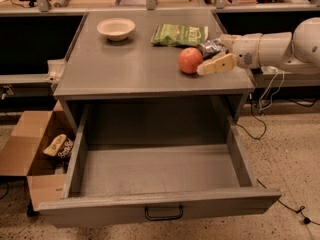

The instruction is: Pick apple from top drawer and place on counter

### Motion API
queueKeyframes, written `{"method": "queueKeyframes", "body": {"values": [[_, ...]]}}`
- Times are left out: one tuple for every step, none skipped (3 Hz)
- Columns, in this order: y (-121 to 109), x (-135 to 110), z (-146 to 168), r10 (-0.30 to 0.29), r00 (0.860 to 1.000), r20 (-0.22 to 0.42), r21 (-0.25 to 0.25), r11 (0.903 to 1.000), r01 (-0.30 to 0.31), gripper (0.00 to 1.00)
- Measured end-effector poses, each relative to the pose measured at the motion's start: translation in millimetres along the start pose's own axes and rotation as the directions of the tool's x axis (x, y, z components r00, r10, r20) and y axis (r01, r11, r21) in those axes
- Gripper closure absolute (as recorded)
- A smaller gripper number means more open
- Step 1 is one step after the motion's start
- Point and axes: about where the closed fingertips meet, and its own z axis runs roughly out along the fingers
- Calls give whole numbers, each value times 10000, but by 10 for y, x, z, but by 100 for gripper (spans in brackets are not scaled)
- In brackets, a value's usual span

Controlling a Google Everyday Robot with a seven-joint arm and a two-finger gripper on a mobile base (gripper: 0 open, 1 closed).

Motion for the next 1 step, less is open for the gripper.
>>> {"method": "queueKeyframes", "body": {"values": [[4, -122, -262, -410, 9974, 596, 578, 9976, 376, 0]]}}
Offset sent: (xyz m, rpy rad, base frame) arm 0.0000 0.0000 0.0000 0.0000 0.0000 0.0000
